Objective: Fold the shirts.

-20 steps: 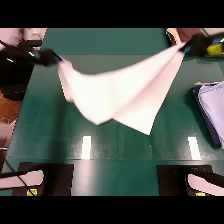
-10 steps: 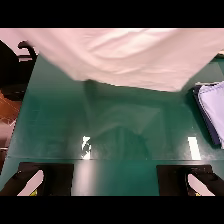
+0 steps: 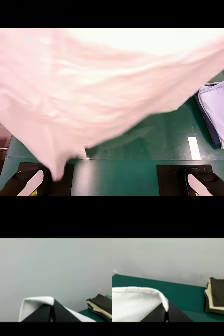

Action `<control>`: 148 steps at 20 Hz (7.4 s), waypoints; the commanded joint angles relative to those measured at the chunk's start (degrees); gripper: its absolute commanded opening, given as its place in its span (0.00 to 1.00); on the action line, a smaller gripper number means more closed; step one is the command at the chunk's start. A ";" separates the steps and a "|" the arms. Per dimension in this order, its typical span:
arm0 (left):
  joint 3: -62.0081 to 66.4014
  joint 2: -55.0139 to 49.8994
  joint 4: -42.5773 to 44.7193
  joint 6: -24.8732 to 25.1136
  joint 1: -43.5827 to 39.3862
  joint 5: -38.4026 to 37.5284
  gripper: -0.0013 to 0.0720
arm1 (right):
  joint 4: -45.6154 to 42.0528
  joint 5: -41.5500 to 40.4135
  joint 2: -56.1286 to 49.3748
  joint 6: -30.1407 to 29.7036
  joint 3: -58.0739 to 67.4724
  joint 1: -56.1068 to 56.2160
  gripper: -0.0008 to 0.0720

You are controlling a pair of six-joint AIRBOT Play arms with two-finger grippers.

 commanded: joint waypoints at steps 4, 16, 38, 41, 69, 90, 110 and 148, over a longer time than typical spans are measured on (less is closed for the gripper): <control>-8.59 -14.80 2.36 -1.62 -2.58 -4.55 0.06 | -2.43 14.16 -16.46 5.11 -0.81 0.00 0.03; -12.31 -48.00 10.84 -2.36 -10.21 0.70 0.09 | 2.10 10.91 -48.96 5.11 -0.81 -5.31 0.04; -80.17 -11.10 12.26 -8.66 4.63 -12.00 0.75 | 17.86 7.34 -16.76 -4.68 -43.91 -12.72 0.66; -84.11 -11.10 9.75 -8.35 4.52 -9.20 0.75 | 17.92 7.39 -16.44 -5.01 -43.80 -12.72 0.66; -76.91 -5.31 2.03 -3.69 4.52 -10.78 0.06 | 20.31 -3.26 -12.26 -9.03 -84.08 -36.28 0.63; -19.91 6.67 -0.70 -8.09 4.52 -16.48 0.06 | 20.15 -3.02 4.42 -9.60 -25.46 -20.94 0.03; -30.42 -5.25 -0.24 -11.39 4.07 -20.02 0.06 | 5.75 20.68 -20.04 -2.25 -15.02 -18.01 0.03; -46.31 -29.16 19.21 -11.32 -5.70 -21.07 0.56 | 4.24 6.12 -29.20 -4.00 -36.63 -12.66 0.58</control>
